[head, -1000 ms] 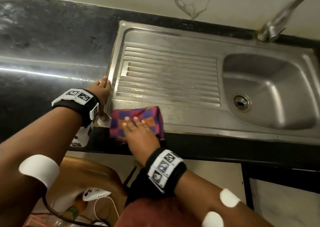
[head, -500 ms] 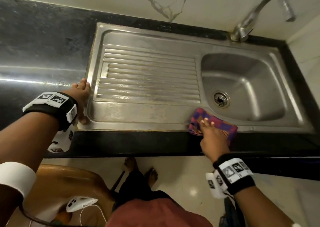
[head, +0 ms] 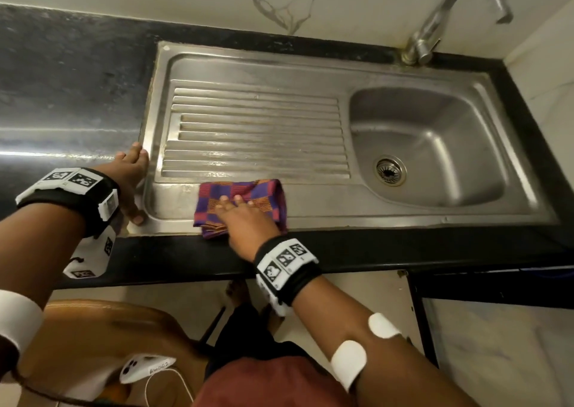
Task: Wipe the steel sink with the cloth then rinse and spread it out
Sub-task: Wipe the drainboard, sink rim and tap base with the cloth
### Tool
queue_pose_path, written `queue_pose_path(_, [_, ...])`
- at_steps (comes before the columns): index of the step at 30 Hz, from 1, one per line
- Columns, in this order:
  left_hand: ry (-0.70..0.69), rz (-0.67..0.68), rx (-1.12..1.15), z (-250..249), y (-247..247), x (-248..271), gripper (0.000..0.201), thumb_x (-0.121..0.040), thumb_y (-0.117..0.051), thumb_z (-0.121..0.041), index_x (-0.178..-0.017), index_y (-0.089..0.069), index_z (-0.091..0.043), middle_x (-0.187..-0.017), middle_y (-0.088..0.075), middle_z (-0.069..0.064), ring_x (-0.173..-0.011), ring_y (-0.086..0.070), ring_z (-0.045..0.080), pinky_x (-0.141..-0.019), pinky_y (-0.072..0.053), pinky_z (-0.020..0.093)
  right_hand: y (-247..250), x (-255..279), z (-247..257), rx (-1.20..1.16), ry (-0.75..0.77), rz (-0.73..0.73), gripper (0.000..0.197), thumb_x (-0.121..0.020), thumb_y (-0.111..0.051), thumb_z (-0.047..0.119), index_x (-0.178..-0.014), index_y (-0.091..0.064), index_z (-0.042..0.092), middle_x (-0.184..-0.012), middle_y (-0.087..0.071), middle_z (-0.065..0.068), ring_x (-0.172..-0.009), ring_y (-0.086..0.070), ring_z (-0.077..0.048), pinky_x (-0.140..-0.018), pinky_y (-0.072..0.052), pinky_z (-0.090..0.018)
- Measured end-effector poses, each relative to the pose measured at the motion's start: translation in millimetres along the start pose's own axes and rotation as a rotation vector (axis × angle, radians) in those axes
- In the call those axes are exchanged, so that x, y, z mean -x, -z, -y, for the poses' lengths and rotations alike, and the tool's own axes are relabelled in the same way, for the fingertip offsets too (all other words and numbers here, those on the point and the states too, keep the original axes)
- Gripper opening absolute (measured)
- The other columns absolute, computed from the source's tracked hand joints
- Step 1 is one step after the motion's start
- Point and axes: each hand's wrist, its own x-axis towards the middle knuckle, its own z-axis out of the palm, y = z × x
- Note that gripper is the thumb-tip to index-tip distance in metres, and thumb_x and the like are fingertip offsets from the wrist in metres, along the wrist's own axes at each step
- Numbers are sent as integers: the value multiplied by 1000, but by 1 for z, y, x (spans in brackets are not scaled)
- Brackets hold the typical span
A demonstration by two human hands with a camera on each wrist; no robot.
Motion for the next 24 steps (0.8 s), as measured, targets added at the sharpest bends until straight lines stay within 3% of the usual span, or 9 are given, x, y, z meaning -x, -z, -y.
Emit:
queue_pose_path(3, [-15,-12,32,5,-2,0,154,-41,-94,-29,-149,14,-10,-157,21,6,-146,7,29,-119,-12,46,3,32,-55,-120,-133,-42,66,-83,-42,-8,-146,-31,9,-159,-19,-10,-145,-20,-33,-119,-19,-44])
queue_pose_path(8, [-32,-20,37,6,-3,2,152,-42,-94,-29,-150,12,-13,-157,20,3,-146,6,27,-119,-15,46,18,89,-165,-221,-596,-90,72,-81,-40,-9,-148,-29,17,-160,-17,-7,-145,-20,-33,-117,-23,-45])
queue_pose_path(12, [-54,-54,12,7,-2,2,151,-40,-94,-32,-151,8,-13,-159,16,3,-147,1,27,-118,-19,46,29,89,-162,-143,-724,-37,68,-88,-39,-4,-150,-21,14,-161,-11,-8,-145,-20,-33,-114,-25,-45])
queue_pose_path(15, [-63,-57,-6,8,0,4,150,-42,-93,-34,-151,7,-13,-159,14,3,-147,-1,28,-118,-20,44,21,67,-115,-93,-601,-59,65,-88,-39,-3,-150,-21,10,-160,-13,-12,-145,-21,-33,-114,-25,-42])
queue_pose_path(19, [-66,-56,24,7,2,6,147,-43,-93,-29,-151,6,-15,-159,13,2,-147,-3,29,-117,-22,46,6,25,-41,-30,-298,-76,67,-87,-42,-1,-149,-18,7,-159,-14,-12,-145,-20,-34,-116,-23,-42])
queue_pose_path(24, [-63,-45,27,6,3,7,147,-46,-93,-25,-150,8,-10,-159,15,4,-147,-3,28,-117,-23,43,-8,-37,50,37,74,30,56,-94,-34,2,-149,-21,5,-159,-16,-12,-145,-17,-38,-117,-17,-47])
